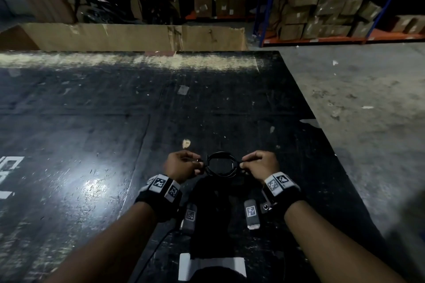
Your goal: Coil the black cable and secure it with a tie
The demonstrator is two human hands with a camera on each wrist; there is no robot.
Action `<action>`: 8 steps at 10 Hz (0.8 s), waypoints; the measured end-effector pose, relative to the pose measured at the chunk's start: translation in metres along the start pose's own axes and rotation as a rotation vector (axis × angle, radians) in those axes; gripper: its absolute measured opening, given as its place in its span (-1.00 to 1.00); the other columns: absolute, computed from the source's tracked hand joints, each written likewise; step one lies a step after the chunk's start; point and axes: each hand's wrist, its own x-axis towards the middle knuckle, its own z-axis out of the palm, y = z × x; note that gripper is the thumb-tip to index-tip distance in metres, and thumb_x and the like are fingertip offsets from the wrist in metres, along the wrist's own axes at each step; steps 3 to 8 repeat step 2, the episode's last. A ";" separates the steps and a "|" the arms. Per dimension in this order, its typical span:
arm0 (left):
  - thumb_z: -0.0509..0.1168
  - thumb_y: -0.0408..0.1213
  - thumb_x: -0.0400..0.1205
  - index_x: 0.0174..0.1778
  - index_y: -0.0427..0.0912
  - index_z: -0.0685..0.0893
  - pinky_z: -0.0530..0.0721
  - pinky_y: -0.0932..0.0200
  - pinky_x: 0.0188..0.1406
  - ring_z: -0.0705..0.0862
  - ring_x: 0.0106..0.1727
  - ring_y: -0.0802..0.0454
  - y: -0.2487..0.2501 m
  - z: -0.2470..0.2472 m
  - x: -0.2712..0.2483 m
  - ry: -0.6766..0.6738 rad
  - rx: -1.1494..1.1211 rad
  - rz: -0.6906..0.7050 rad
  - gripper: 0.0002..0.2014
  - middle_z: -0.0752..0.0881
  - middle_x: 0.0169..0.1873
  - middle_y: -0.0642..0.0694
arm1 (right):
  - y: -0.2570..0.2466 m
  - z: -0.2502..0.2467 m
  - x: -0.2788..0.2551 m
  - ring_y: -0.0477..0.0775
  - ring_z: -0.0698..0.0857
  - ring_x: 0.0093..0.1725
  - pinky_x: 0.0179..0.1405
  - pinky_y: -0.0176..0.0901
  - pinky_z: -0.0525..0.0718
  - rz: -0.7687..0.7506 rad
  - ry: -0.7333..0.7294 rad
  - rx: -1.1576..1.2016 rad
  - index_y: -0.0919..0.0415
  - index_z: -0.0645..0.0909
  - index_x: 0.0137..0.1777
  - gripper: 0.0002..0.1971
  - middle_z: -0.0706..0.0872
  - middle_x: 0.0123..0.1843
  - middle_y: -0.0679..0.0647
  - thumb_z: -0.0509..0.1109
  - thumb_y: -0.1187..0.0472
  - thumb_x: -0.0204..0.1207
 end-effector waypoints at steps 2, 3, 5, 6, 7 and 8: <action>0.68 -0.25 0.37 -0.38 0.02 0.82 0.89 -0.12 0.05 0.90 -0.16 -0.13 -0.037 0.004 0.031 0.082 0.256 -0.050 -0.84 0.91 -0.28 -0.12 | 0.011 0.008 0.006 -0.19 0.70 -0.34 -0.31 -0.44 0.59 -0.062 0.009 -0.202 0.14 0.88 -0.18 -0.89 0.85 -0.23 0.02 0.68 0.31 0.32; 0.68 -0.25 0.37 -0.38 0.02 0.82 0.89 -0.12 0.05 0.90 -0.16 -0.13 -0.037 0.004 0.031 0.082 0.256 -0.050 -0.84 0.91 -0.28 -0.12 | 0.011 0.008 0.006 -0.19 0.70 -0.34 -0.31 -0.44 0.59 -0.062 0.009 -0.202 0.14 0.88 -0.18 -0.89 0.85 -0.23 0.02 0.68 0.31 0.32; 0.68 -0.25 0.37 -0.38 0.02 0.82 0.89 -0.12 0.05 0.90 -0.16 -0.13 -0.037 0.004 0.031 0.082 0.256 -0.050 -0.84 0.91 -0.28 -0.12 | 0.011 0.008 0.006 -0.19 0.70 -0.34 -0.31 -0.44 0.59 -0.062 0.009 -0.202 0.14 0.88 -0.18 -0.89 0.85 -0.23 0.02 0.68 0.31 0.32; 0.68 -0.25 0.37 -0.38 0.02 0.82 0.89 -0.12 0.05 0.90 -0.16 -0.13 -0.037 0.004 0.031 0.082 0.256 -0.050 -0.84 0.91 -0.28 -0.12 | 0.011 0.008 0.006 -0.19 0.70 -0.34 -0.31 -0.44 0.59 -0.062 0.009 -0.202 0.14 0.88 -0.18 -0.89 0.85 -0.23 0.02 0.68 0.31 0.32; 0.68 -0.25 0.37 -0.38 0.02 0.82 0.89 -0.12 0.05 0.90 -0.16 -0.13 -0.037 0.004 0.031 0.082 0.256 -0.050 -0.84 0.91 -0.28 -0.12 | 0.011 0.008 0.006 -0.19 0.70 -0.34 -0.31 -0.44 0.59 -0.062 0.009 -0.202 0.14 0.88 -0.18 -0.89 0.85 -0.23 0.02 0.68 0.31 0.32; 0.68 -0.25 0.37 -0.38 0.02 0.82 0.89 -0.12 0.05 0.90 -0.16 -0.13 -0.037 0.004 0.031 0.082 0.256 -0.050 -0.84 0.91 -0.28 -0.12 | 0.011 0.008 0.006 -0.19 0.70 -0.34 -0.31 -0.44 0.59 -0.062 0.009 -0.202 0.14 0.88 -0.18 -0.89 0.85 -0.23 0.02 0.68 0.31 0.32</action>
